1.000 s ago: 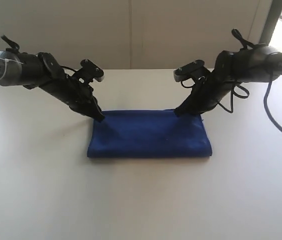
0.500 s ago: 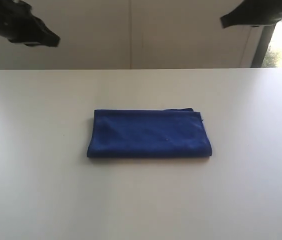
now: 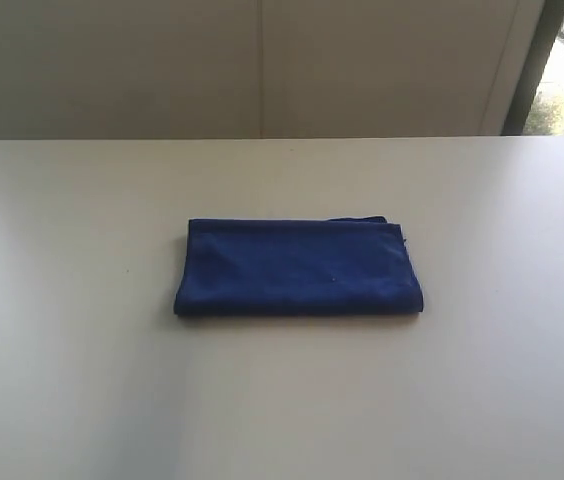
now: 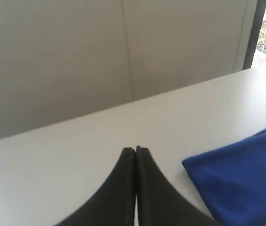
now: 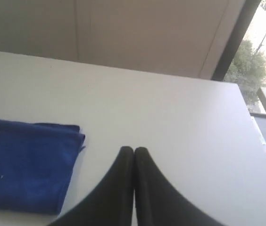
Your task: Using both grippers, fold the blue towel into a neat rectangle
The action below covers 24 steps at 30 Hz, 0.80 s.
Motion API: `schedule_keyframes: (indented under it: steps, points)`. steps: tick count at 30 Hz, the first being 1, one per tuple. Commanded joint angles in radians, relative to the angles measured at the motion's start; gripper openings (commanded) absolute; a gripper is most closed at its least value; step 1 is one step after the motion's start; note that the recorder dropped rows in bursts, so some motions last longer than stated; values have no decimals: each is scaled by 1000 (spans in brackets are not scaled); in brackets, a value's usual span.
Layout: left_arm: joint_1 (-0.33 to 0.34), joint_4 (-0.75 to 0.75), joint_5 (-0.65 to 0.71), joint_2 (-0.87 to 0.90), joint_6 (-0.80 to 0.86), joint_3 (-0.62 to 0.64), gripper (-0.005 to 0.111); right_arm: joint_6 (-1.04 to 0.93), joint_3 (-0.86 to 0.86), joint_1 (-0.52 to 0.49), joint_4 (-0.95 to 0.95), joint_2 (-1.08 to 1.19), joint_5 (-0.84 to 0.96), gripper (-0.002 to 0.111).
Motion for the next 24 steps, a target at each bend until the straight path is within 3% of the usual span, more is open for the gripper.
schedule_keyframes:
  steps: [1, 5, 7, 12, 24]
  points:
    - [1, -105, 11, -133, 4, 228, 0, 59, 172, -11, 6, -124, -17, 0]
    - [1, -130, 16, -208, 4, 411, 0, 136, 294, -11, 28, -187, -55, 0]
    - [1, -231, 0, -233, -17, 469, 0, 169, 327, -11, 52, -198, -66, 0]
    - [1, -250, 62, -244, -15, 572, 0, 178, 448, -11, 100, -198, -85, 0]
    - [1, -248, 35, -244, -31, 721, 0, 192, 614, -11, 106, -198, -236, 0]
